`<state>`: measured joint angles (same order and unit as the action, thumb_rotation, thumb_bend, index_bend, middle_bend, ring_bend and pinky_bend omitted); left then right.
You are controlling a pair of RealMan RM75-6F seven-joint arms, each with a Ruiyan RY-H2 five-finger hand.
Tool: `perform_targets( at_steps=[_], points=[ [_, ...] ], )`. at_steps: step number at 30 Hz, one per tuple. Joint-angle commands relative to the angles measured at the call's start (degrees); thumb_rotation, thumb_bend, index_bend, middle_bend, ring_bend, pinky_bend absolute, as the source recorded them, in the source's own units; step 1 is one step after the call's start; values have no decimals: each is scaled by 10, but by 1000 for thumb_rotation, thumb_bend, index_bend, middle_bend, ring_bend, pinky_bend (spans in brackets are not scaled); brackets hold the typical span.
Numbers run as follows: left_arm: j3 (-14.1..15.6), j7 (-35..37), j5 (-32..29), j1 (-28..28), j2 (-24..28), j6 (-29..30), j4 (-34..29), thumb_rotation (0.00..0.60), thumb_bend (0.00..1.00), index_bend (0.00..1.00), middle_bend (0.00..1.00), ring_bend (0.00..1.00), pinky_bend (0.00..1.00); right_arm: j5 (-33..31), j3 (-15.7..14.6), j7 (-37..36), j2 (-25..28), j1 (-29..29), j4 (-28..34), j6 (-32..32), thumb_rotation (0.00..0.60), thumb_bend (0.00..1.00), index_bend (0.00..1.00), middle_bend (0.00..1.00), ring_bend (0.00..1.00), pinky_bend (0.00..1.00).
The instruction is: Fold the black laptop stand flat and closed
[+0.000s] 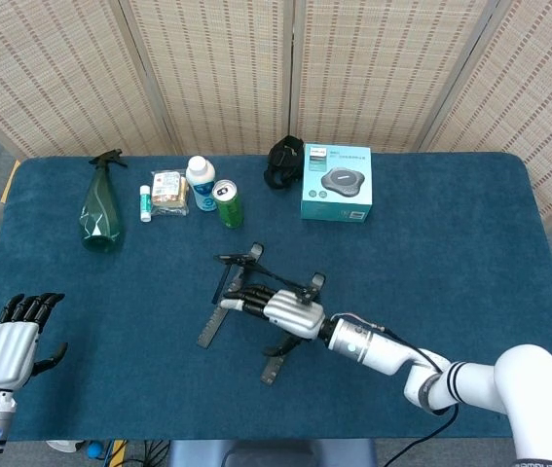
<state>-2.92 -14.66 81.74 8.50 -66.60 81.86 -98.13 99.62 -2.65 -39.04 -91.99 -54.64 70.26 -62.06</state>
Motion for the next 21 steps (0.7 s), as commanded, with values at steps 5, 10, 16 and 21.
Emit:
perform_targets(
  at_steps=[5,10,16,21],
  points=[
    [1,4,-1,-2,0,1,2,600,242,160,165,151,70,-34,22,21,28,14,4,-2,600,185,0,0,0,0],
    [2,7,0,-3,-2,1,5,600,242,160,165,151,71,-47,28,32,40,22,6,2,600,185,0,0,0,0],
    [3,11,1,-4,-3,1,8,600,242,160,165,151,71,-61,35,46,47,32,4,4,600,186,0,0,0,0],
    [3,13,2,-4,-4,2,9,600,242,160,165,151,71,-64,39,49,52,34,7,8,600,185,0,0,0,0]
  ],
)
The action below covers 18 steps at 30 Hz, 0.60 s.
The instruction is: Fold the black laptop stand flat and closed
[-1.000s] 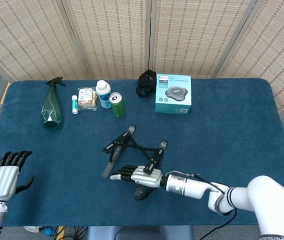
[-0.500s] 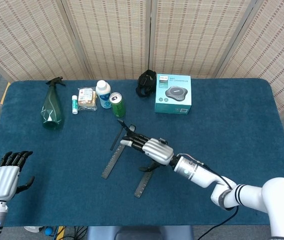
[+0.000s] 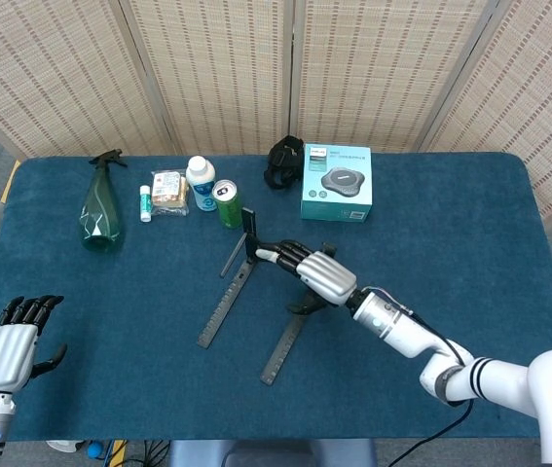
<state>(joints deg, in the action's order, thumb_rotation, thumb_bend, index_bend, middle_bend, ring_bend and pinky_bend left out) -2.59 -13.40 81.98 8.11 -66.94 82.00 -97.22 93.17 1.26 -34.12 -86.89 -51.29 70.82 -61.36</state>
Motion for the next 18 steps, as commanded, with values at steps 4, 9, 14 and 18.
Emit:
perform_targets(
  at_steps=[4,9,14,18],
  points=[
    [0,1,-1,-2,0,2,1,600,242,160,165,151,71,19,-9,-3,10,1,16,-4,600,186,0,0,0,0],
    [1,3,0,-5,0,5,2,600,242,160,164,151,71,53,-40,-8,25,5,38,-6,600,186,0,0,0,0],
    [1,6,1,-6,2,6,4,600,242,160,165,151,71,75,-74,-3,37,18,48,-5,600,186,0,0,0,0],
    [1,7,3,-4,1,4,5,600,242,160,164,151,71,69,-85,-10,35,25,38,9,600,187,0,0,0,0]
  ],
)
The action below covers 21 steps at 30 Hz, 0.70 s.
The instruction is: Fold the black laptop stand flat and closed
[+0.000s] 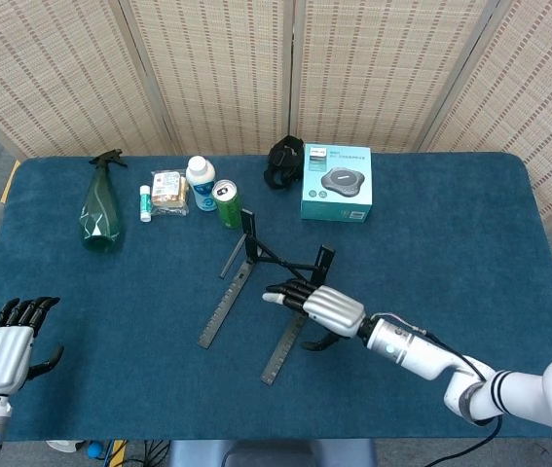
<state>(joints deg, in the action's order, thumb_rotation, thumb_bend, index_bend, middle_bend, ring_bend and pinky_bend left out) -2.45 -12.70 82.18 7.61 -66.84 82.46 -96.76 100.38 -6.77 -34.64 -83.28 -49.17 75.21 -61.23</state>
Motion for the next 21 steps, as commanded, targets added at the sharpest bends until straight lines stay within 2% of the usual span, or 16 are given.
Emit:
perform_targets(
  at_steps=[1,21],
  points=[
    [0,1,2,2,-1,-1,1,600,242,160,164,151,71,-5,-6,-8,-4,4,-10,11,600,187,0,0,0,0],
    [0,-3,-1,-2,1,1,-3,600,242,160,164,151,72,-24,-2,-57,-50,3,-98,47,600,188,0,0,0,0]
  ],
)
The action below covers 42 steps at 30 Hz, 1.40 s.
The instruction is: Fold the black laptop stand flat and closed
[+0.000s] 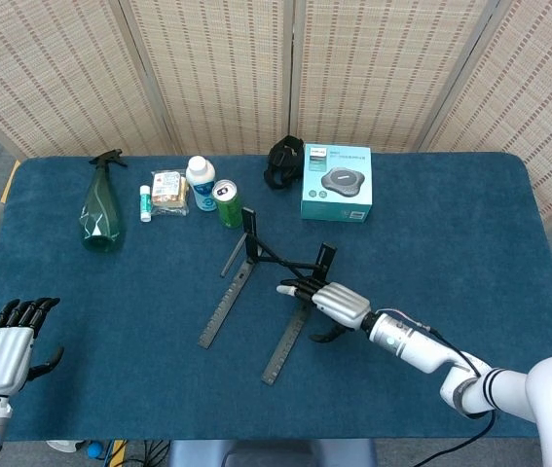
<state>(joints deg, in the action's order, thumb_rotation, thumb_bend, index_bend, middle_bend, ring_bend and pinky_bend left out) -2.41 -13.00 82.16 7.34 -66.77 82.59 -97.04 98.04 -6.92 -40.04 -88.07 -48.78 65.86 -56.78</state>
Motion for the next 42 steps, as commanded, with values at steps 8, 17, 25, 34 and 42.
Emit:
perform_targets(
  at_steps=[8,17,25,34,42],
  points=[
    [-1,0,-1,2,-1,-3,2,600,242,160,164,151,71,-2,0,-5,-4,-1,-17,7,600,188,0,0,0,0],
    [-2,0,-2,2,-2,-4,3,600,242,160,164,151,71,-7,4,5,1,1,-23,8,600,188,0,0,0,0],
    [-2,-1,-2,1,0,-2,0,600,242,160,164,151,71,19,2,-10,26,-2,34,-27,600,188,0,0,0,0],
    [-1,-7,3,1,2,2,-8,600,242,160,164,151,71,30,42,-21,40,-40,86,-42,600,188,0,0,0,0],
    [1,-14,5,-6,6,10,-18,600,242,160,165,151,71,11,93,-33,27,-93,85,-10,600,188,0,0,0,0]
  ],
)
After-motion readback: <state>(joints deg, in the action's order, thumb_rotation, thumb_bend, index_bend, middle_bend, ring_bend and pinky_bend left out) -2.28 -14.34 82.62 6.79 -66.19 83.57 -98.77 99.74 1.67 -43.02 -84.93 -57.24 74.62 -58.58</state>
